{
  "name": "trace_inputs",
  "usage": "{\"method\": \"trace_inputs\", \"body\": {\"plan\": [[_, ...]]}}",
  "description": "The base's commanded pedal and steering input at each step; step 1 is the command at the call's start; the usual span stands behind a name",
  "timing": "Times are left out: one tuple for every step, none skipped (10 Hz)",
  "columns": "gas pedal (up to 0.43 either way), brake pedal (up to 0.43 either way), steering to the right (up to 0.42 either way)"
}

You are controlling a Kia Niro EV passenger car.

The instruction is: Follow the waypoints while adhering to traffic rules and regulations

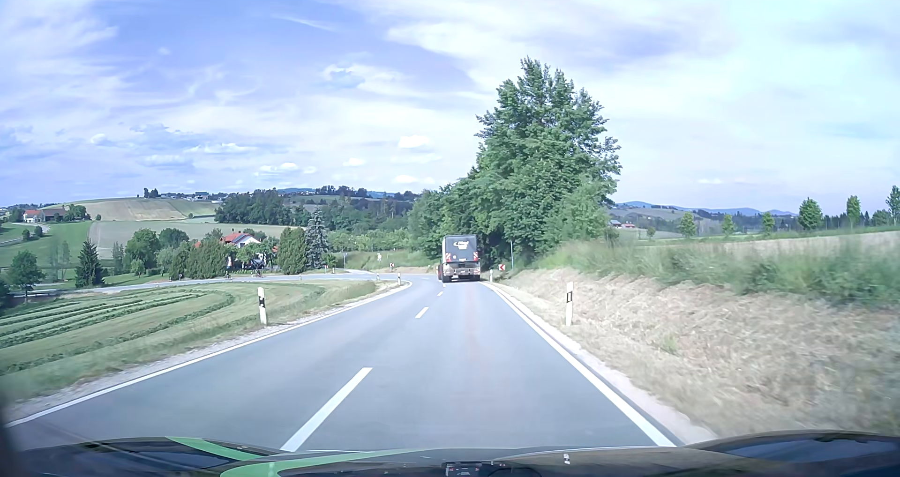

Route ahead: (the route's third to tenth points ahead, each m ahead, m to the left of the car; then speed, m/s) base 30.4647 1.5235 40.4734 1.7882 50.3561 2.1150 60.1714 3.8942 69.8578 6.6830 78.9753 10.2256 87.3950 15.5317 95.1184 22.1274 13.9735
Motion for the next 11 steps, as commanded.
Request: {"method": "trace_inputs", "body": {"plan": [[0.000,0.000,0.002],[0.000,0.000,0.001],[0.000,0.000,0.001],[0.000,0.000,0.001],[0.000,0.000,0.001],[0.000,0.000,0.002],[0.000,0.000,0.001],[0.000,0.006,0.001],[0.000,0.037,0.000],[0.000,0.079,0.000],[0.000,0.116,0.000]]}}
